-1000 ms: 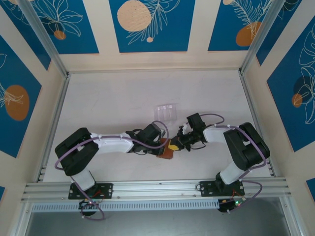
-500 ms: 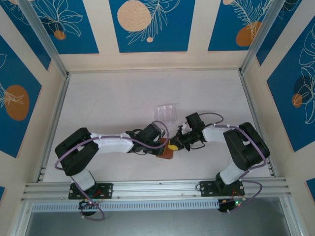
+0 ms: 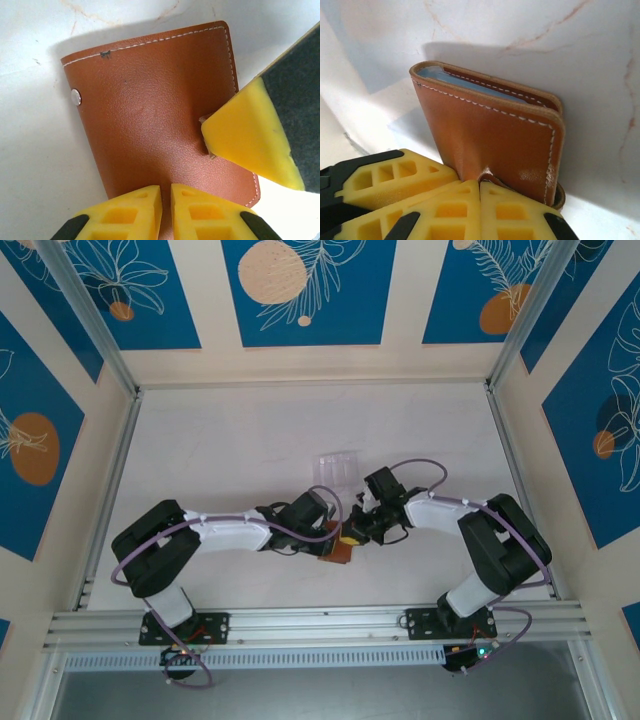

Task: Put the credit cards into the card holder

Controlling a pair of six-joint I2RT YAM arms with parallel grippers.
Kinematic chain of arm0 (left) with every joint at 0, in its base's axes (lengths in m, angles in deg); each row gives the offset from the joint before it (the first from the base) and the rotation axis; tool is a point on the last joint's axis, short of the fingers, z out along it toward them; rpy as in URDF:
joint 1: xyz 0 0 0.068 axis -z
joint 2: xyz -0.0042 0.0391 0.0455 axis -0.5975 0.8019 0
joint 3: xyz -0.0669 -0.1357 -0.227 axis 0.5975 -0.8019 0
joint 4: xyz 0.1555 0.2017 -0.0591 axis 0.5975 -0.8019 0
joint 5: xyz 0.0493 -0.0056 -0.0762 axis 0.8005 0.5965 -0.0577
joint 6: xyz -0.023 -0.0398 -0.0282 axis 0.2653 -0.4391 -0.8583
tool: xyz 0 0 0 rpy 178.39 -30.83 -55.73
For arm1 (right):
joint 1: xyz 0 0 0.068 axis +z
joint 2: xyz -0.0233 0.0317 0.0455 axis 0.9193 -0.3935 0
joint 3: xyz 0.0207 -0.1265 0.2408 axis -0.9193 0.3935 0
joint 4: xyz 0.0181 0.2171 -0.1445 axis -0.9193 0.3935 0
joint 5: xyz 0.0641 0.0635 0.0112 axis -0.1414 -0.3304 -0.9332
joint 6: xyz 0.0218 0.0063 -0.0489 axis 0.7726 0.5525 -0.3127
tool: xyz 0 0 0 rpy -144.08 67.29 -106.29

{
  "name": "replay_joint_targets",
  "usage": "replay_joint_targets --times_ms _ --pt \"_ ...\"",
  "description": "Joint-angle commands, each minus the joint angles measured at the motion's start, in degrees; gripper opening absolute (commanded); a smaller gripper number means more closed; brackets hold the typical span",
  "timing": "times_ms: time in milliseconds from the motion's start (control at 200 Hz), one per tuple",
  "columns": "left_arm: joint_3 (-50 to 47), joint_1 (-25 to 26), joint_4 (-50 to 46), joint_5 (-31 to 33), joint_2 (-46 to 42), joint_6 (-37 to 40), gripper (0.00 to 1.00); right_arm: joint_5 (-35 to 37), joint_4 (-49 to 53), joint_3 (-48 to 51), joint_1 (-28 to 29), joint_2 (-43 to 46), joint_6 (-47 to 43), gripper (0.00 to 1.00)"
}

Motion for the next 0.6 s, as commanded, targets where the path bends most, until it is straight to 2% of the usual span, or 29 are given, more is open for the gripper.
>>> replay_joint_targets --times_ms 0,70,160,195,210,270,315,395,485,555,595 --pt "1.09 -0.61 -4.72 4.61 -1.18 0.78 0.19 10.93 11.72 -4.02 2.31 1.55 -3.85 0.16" --pt "1.43 -2.76 -5.98 5.25 -5.48 1.2 0.26 13.15 13.49 -9.4 1.9 4.84 -6.17 0.39" --pt "1.95 -6.69 -9.78 7.81 -13.31 2.59 0.45 15.2 14.66 -16.01 0.51 7.1 -9.66 0.7" --pt "1.92 -8.26 -11.46 9.46 -17.06 3.52 0.55 16.35 15.84 -18.78 -0.24 7.32 -10.97 0.82" --pt "1.77 -8.86 -12.06 10.47 -18.68 3.94 0.63 17.1 16.6 -19.84 -0.53 7.34 -11.41 0.85" --pt "0.78 -11.73 -14.05 14.43 -25.06 4.83 0.85 20.12 19.16 -23.74 -1.8 7.82 -12.95 0.99" --pt "-0.35 -14.41 -14.94 15.71 -29.62 5.21 1.0 21.79 19.58 -24.54 -2.83 9.3 -14.37 1.0" --pt "-2.65 -19.38 -16.82 21.2 -36.06 6.09 1.0 31.15 19.79 -22.57 -4.16 13.22 -17.24 1.0" --pt "-6.46 -22.57 -16.07 35.51 -40.58 8.7 1.0 47.24 16.48 -16.02 -6.12 17.63 -17.44 1.0" --pt "-12.9 -23.21 -6.05 46.25 -42.13 15.17 1.0 57.57 7.86 -8.16 -8.28 21.41 -18.21 1.0" --pt "-17.47 -23.17 2.01 51.32 -42.41 19.27 1.0 58.75 -2.95 -1.46 -9.96 24.43 -21.85 1.0"
